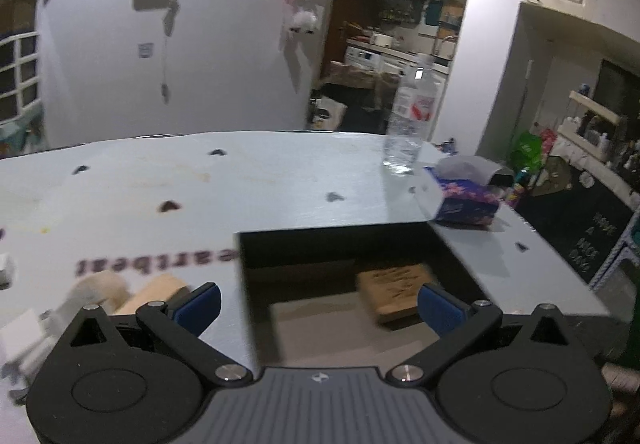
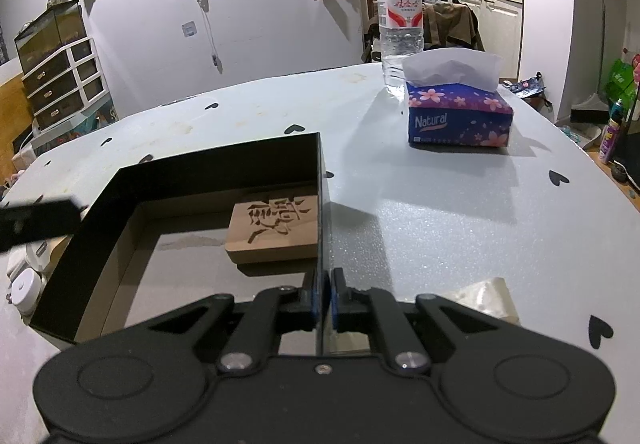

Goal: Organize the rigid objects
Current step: 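Move the left tool to the white tape measure and grasp it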

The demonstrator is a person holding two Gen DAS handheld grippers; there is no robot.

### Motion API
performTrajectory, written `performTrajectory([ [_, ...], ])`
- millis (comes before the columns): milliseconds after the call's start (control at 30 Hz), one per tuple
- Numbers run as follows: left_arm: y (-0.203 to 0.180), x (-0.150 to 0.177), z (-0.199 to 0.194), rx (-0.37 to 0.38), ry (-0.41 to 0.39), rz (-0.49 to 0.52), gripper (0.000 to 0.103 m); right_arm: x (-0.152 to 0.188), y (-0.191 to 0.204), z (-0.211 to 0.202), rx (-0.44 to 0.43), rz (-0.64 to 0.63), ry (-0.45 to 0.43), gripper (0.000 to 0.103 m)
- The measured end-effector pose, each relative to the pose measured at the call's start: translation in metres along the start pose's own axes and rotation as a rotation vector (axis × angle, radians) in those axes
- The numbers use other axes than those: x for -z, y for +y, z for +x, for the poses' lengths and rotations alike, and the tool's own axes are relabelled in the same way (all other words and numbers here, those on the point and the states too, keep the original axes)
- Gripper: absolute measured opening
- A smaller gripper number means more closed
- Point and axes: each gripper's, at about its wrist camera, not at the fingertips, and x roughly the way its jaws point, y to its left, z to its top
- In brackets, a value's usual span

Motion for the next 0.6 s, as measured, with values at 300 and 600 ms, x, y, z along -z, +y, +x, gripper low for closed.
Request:
performTrajectory([
  [300,0.051,0.029,-0.028,-0.151,-0.104,-0.071,0.103,0.0,0.0,0.0,0.005,0.006,0.0,0.007],
  [600,0.093,0.05,-0.034,-0.346,-0.102,-0.142,0.103,0.001,0.0,0.0,0.006,0.007,-0.001,0.007],
])
